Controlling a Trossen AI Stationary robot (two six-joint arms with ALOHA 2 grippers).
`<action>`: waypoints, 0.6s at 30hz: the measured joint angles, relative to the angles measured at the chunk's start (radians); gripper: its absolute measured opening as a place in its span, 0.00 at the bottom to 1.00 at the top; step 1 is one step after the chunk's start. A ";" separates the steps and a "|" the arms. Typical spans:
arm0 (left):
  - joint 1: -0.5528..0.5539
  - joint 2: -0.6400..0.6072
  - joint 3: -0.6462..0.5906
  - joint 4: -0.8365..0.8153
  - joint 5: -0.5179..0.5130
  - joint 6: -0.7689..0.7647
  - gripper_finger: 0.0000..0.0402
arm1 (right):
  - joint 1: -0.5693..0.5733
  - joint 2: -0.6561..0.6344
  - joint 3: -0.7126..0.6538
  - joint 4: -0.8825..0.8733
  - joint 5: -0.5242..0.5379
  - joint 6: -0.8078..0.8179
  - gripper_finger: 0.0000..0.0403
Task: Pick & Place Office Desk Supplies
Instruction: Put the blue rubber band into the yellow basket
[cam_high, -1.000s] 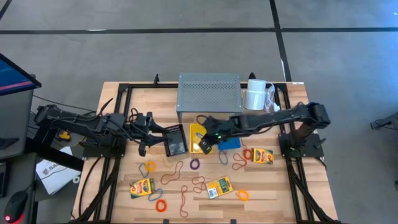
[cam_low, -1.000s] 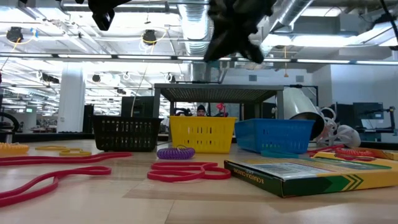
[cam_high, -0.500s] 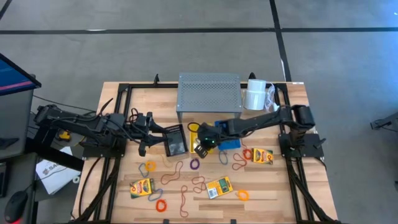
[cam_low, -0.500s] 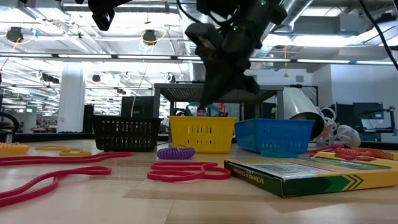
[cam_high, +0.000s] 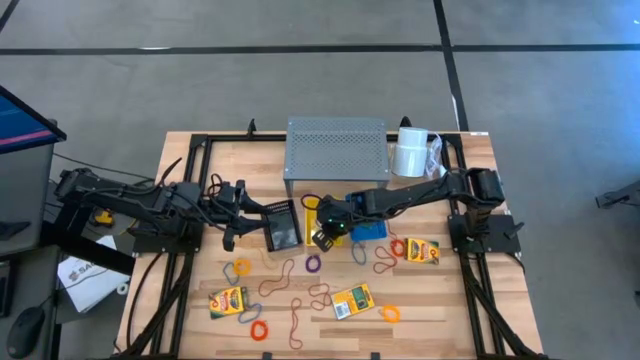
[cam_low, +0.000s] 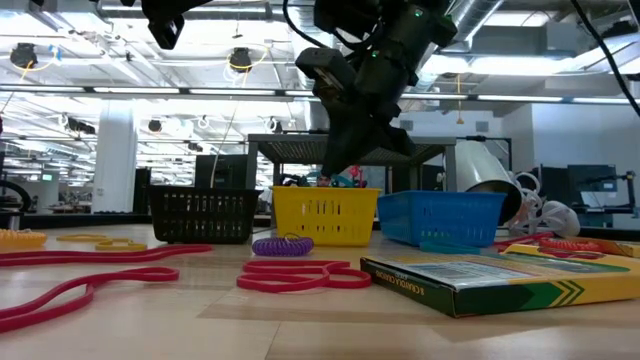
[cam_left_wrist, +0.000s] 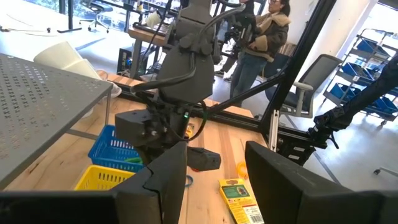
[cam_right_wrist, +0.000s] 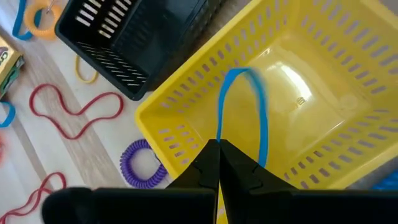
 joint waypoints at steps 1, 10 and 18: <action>0.000 0.000 0.000 0.000 0.000 0.000 0.40 | 0.000 0.000 0.000 -0.001 0.000 0.000 0.00; 0.000 0.000 0.000 0.000 0.000 0.000 0.40 | 0.000 0.000 0.000 0.000 0.001 -0.002 0.00; 0.000 0.000 0.000 0.000 0.000 0.000 0.40 | -0.005 0.000 0.000 -0.001 0.004 0.000 0.15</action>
